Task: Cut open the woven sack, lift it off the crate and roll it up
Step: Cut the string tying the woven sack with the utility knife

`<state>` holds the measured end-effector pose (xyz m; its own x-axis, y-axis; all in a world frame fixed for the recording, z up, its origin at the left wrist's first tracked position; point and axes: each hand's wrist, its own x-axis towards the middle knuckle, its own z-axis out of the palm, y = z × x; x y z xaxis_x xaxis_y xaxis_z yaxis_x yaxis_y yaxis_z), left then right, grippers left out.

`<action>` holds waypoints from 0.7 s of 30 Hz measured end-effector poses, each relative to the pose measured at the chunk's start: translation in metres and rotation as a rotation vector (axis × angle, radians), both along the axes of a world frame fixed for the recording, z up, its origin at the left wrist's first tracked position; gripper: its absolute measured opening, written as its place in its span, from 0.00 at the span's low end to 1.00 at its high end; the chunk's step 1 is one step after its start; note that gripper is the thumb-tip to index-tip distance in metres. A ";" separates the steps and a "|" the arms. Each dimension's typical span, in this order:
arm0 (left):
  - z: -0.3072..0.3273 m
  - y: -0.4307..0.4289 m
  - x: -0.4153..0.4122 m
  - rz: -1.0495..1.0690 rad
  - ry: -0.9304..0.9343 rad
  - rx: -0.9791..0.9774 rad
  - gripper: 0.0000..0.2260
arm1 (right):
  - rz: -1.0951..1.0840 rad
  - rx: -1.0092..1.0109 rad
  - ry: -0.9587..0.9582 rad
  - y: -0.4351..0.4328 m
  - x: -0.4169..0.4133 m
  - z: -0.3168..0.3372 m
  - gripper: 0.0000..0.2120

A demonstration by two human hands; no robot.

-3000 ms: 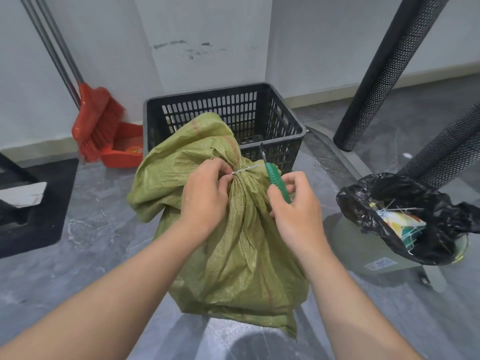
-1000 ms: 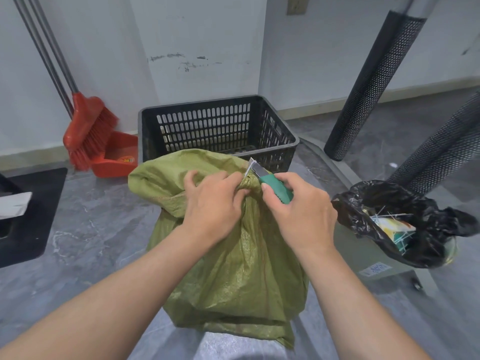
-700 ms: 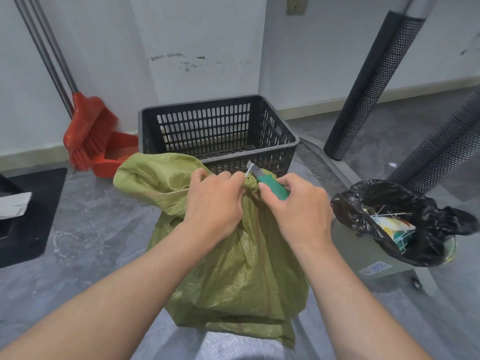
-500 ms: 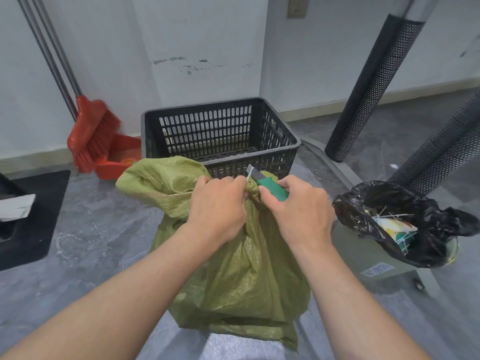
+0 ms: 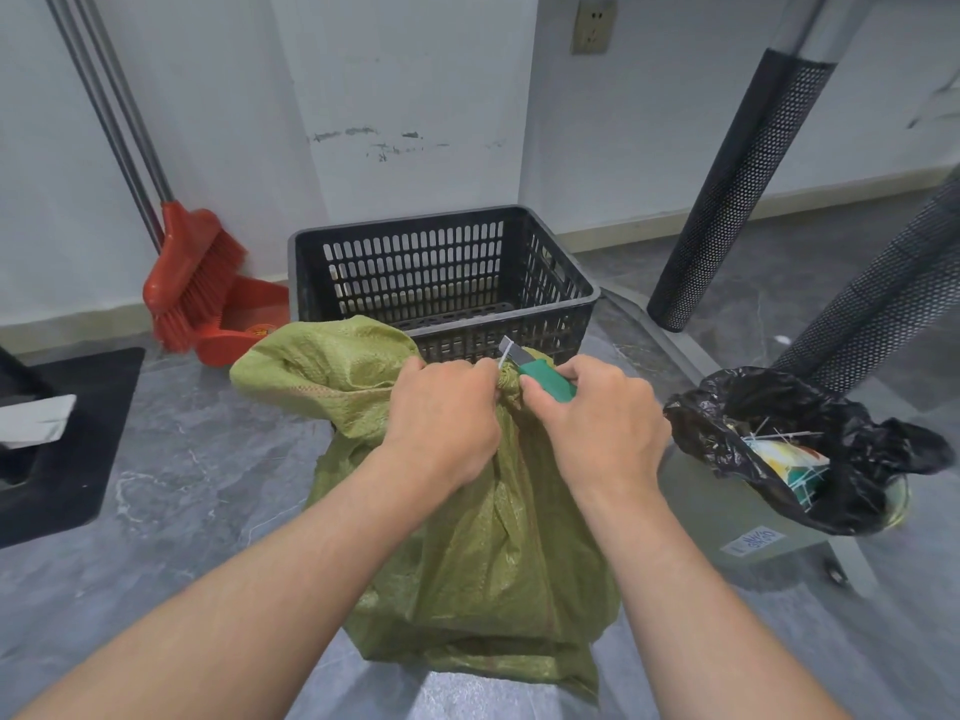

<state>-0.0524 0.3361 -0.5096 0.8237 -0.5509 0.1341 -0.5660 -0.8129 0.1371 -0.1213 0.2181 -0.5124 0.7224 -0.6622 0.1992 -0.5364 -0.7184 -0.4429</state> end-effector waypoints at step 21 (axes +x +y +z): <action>-0.035 0.019 -0.012 0.082 0.401 -0.693 0.17 | -0.046 1.203 -0.382 0.002 -0.004 0.004 0.12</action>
<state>-0.0642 0.3551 -0.5444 0.9160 -0.3863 0.1084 -0.3086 -0.5058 0.8056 -0.1258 0.2201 -0.5088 0.7231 -0.5927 -0.3548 -0.2439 0.2615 -0.9339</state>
